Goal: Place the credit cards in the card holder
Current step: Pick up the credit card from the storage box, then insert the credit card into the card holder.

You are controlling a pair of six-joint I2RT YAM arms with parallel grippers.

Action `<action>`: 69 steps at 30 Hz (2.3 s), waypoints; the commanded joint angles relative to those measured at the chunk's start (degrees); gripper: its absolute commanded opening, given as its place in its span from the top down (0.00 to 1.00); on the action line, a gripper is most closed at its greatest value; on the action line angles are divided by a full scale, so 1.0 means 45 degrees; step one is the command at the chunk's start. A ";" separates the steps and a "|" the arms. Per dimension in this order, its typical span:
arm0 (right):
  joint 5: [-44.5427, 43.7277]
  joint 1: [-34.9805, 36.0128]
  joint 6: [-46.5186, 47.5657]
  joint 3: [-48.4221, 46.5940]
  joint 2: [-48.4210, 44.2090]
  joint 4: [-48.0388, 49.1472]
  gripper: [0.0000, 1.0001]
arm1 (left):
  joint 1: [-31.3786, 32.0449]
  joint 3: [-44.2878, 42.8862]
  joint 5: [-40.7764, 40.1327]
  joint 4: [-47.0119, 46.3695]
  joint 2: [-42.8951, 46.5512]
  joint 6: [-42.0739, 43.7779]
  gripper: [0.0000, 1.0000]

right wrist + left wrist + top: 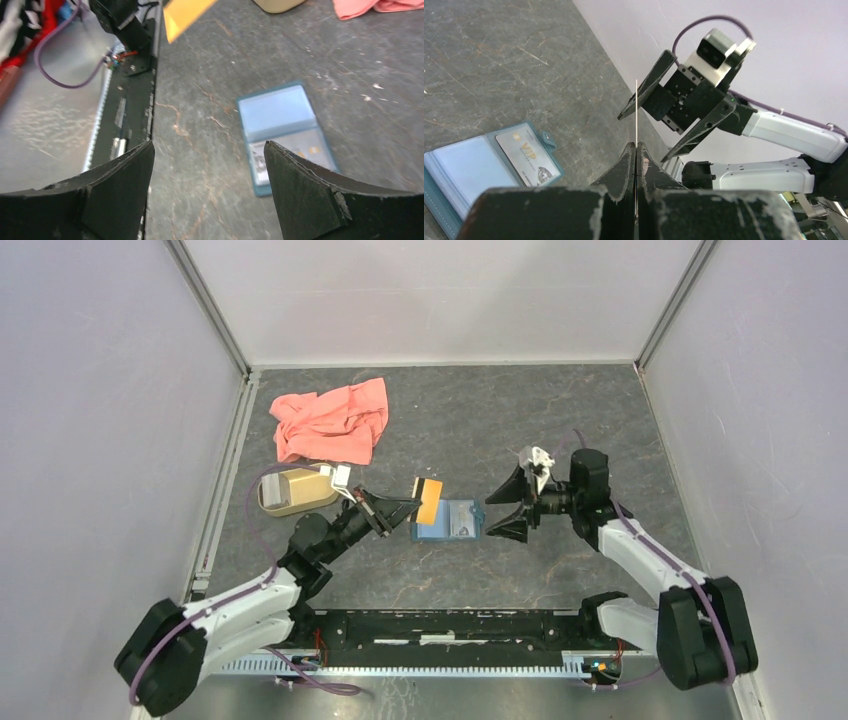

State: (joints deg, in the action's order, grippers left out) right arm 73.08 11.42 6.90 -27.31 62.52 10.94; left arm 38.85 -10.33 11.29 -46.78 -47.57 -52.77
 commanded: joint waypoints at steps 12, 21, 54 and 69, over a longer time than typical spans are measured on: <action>-0.2140 0.2378 -1.1947 -0.0539 0.2398 0.9864 0.21 | 0.1293 -0.1376 -0.1040 -0.4270 -0.3284 0.0316 0.96; -0.2661 0.2846 -1.4964 -0.0578 0.3040 1.2600 0.34 | 0.1679 -0.1606 -0.1238 -0.4865 -0.3730 0.0313 0.95; -0.4824 0.2294 -0.9849 0.0483 0.4441 0.4912 1.00 | 0.0962 -0.2470 -0.3389 0.8354 -0.0802 0.4528 0.02; -0.5735 0.2298 -1.0811 -0.1199 0.7387 0.3887 1.00 | 0.0237 -0.2504 -0.3040 0.5935 -0.4524 0.3930 0.20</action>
State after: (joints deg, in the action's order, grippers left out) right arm 49.82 21.85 -42.00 -29.93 94.65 30.59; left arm 41.12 -19.27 -3.88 -14.26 -65.63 -34.61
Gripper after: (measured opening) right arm 0.009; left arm 0.838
